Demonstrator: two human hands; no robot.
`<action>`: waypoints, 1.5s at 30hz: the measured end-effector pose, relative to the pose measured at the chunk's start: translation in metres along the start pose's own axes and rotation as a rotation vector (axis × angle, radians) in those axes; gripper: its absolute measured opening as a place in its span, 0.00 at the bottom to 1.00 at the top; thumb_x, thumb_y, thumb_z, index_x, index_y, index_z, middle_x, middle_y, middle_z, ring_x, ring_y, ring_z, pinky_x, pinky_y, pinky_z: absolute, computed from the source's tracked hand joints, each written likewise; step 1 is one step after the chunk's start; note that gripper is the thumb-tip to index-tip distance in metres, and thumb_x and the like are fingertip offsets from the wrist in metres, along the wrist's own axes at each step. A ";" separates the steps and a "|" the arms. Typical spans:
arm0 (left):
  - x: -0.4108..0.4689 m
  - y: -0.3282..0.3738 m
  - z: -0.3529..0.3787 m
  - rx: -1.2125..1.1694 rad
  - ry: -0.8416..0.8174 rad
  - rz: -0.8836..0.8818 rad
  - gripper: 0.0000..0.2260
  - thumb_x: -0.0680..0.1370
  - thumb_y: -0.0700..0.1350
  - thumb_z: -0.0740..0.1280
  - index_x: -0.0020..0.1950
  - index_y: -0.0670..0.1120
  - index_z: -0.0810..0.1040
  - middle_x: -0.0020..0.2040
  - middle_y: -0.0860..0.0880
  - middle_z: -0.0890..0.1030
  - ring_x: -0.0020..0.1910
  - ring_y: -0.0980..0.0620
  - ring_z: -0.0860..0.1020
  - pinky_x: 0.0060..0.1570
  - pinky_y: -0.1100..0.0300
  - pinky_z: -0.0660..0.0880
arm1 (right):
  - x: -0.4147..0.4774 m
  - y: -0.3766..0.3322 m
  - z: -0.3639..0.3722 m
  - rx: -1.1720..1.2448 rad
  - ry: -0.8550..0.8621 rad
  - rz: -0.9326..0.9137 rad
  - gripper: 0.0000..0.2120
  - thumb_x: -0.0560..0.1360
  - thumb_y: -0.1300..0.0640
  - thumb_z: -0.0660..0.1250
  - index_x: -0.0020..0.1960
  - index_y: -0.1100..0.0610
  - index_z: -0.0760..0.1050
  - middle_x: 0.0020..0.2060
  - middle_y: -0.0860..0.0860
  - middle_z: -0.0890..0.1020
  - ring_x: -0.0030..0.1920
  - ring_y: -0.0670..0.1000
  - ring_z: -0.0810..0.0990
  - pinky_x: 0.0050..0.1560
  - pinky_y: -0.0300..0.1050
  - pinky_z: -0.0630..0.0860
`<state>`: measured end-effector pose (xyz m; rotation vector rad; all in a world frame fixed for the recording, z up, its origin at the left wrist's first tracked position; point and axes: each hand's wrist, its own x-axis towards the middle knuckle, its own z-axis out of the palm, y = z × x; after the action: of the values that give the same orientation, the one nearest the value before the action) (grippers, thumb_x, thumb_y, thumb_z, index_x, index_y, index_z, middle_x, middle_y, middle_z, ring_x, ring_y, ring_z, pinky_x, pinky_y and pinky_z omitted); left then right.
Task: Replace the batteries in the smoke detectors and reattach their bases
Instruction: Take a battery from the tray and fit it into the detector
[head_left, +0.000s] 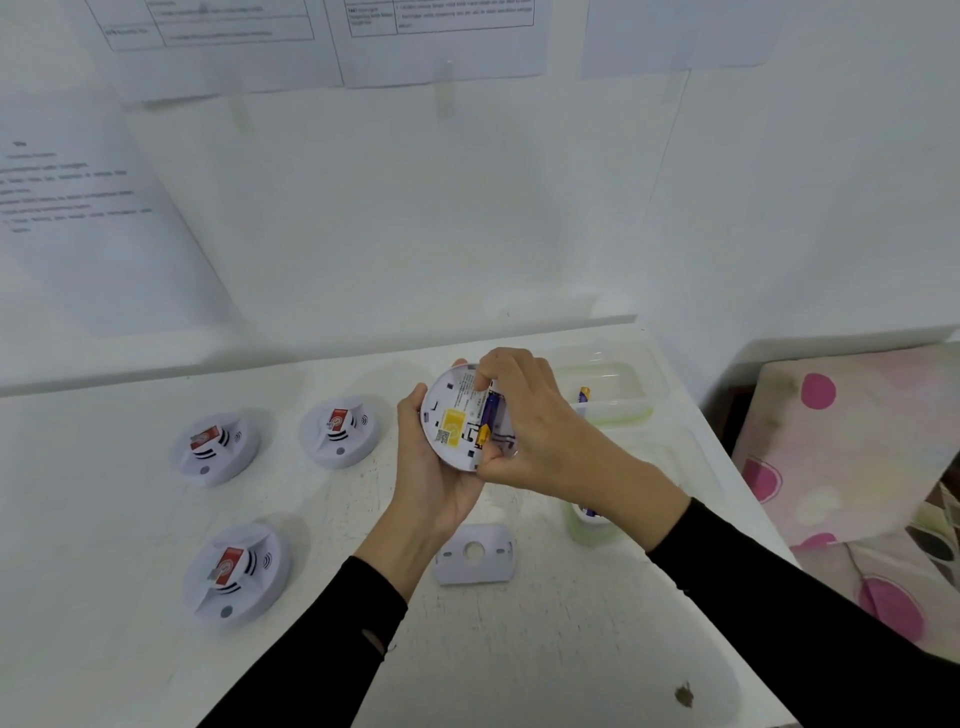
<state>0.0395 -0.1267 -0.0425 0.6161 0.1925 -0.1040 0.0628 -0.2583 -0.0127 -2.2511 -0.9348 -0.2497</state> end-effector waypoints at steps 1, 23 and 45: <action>0.000 0.000 0.000 0.005 0.001 0.001 0.20 0.83 0.55 0.52 0.59 0.45 0.77 0.49 0.45 0.83 0.46 0.49 0.83 0.45 0.57 0.82 | 0.001 0.000 0.001 -0.025 0.007 -0.005 0.26 0.62 0.58 0.65 0.57 0.49 0.59 0.56 0.51 0.67 0.54 0.52 0.65 0.54 0.37 0.63; -0.010 0.038 -0.030 0.268 -0.008 -0.158 0.16 0.79 0.45 0.65 0.65 0.41 0.76 0.62 0.38 0.81 0.60 0.38 0.81 0.56 0.35 0.77 | 0.010 0.030 -0.013 0.585 0.402 0.383 0.04 0.80 0.58 0.64 0.53 0.56 0.76 0.39 0.40 0.83 0.43 0.39 0.81 0.50 0.42 0.79; -0.035 0.009 -0.101 1.432 0.082 -0.030 0.10 0.80 0.56 0.66 0.53 0.54 0.85 0.46 0.56 0.86 0.44 0.61 0.83 0.47 0.62 0.80 | 0.034 0.139 0.010 -0.167 -0.112 0.804 0.09 0.76 0.59 0.61 0.42 0.58 0.79 0.43 0.52 0.85 0.36 0.51 0.79 0.37 0.42 0.73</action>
<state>-0.0085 -0.0595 -0.1106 2.0458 0.1872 -0.2463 0.1824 -0.3041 -0.0777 -2.6141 -0.0040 0.1696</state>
